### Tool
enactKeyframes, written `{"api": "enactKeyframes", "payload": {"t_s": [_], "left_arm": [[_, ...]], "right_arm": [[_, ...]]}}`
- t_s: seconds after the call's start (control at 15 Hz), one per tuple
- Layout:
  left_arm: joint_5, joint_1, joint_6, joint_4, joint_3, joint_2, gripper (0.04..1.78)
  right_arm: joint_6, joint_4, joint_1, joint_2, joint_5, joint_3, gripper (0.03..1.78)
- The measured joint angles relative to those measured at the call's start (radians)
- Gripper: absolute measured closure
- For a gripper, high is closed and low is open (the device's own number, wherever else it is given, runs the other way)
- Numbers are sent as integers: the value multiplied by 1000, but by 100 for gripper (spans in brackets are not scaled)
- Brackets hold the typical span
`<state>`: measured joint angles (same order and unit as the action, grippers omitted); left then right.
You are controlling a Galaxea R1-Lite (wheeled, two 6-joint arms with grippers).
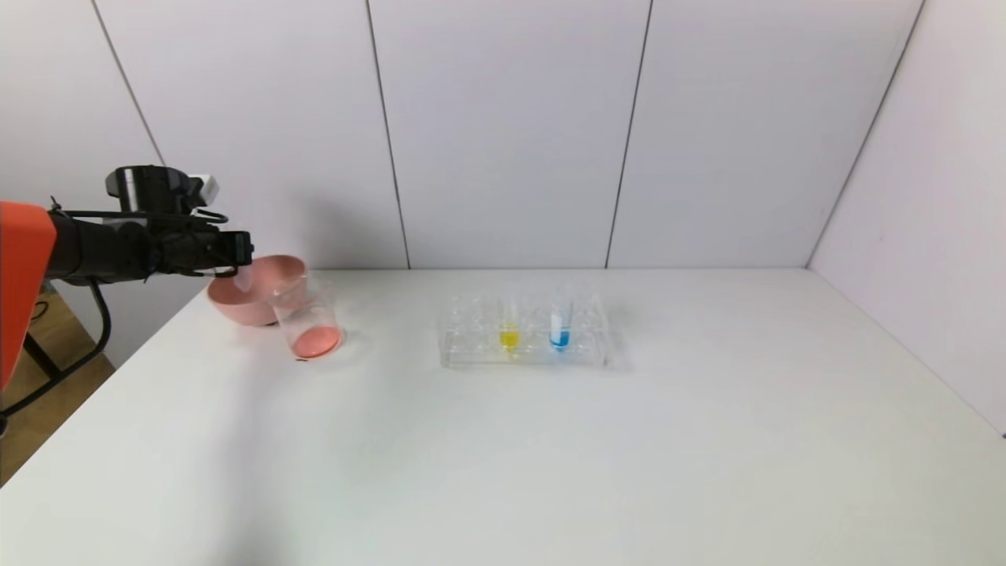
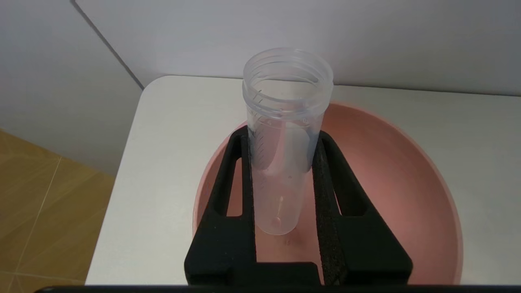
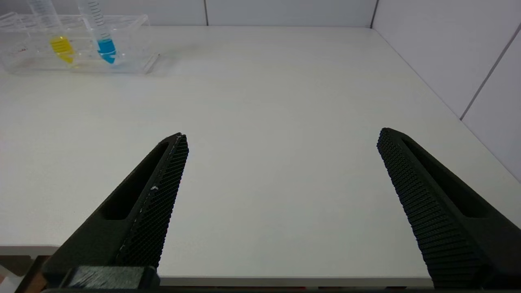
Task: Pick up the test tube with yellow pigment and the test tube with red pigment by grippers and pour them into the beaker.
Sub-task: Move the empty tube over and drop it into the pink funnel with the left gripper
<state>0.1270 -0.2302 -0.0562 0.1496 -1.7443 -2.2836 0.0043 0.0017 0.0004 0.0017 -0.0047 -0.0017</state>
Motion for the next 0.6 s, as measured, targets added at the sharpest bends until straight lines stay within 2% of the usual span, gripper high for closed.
{"api": "enactKeyframes", "payload": {"t_s": [0.6], "left_arm": [[-2,-1,1,0,-2,10,139]], "right_arm": [[0,0,0,0,0,0,11]]}}
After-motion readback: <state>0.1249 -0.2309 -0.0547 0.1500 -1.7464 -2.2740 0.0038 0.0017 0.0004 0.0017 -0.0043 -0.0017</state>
